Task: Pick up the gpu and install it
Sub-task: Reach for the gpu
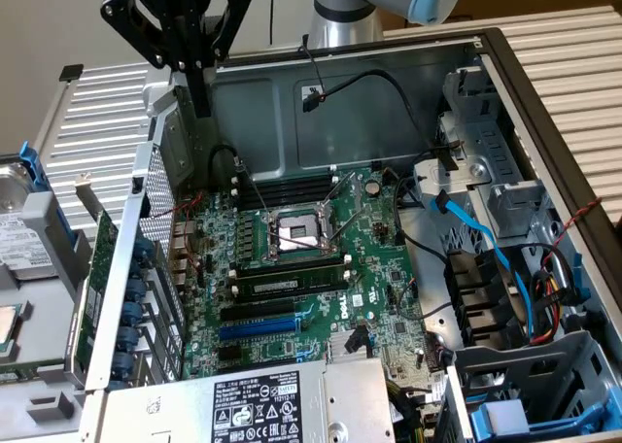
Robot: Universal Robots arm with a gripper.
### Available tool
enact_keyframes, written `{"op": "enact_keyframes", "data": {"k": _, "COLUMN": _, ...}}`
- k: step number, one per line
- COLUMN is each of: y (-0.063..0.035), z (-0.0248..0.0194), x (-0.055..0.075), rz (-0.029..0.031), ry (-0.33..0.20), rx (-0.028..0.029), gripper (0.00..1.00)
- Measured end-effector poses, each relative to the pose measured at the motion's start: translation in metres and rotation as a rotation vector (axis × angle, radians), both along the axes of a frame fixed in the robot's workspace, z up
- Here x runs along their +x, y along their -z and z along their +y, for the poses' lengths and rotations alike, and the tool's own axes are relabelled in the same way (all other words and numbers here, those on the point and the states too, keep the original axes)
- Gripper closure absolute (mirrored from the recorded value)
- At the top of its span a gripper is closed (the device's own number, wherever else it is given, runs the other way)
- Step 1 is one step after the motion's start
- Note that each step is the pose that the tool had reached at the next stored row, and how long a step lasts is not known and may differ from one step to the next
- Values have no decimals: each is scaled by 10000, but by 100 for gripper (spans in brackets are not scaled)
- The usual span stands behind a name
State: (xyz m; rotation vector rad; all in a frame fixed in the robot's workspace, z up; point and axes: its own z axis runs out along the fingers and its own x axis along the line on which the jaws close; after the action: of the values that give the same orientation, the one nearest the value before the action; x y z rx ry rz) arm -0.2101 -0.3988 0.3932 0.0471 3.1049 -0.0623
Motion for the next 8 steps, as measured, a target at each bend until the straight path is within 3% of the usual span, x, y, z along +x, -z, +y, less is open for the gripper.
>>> {"op": "enact_keyframes", "data": {"k": 3, "y": 0, "z": 0, "x": -78, "rz": -150, "ry": -1, "rx": 0, "gripper": 89}}
{"op": "enact_keyframes", "data": {"k": 8, "y": 0, "z": 0, "x": -240, "rz": -274, "ry": 0, "rx": 0, "gripper": 89}}
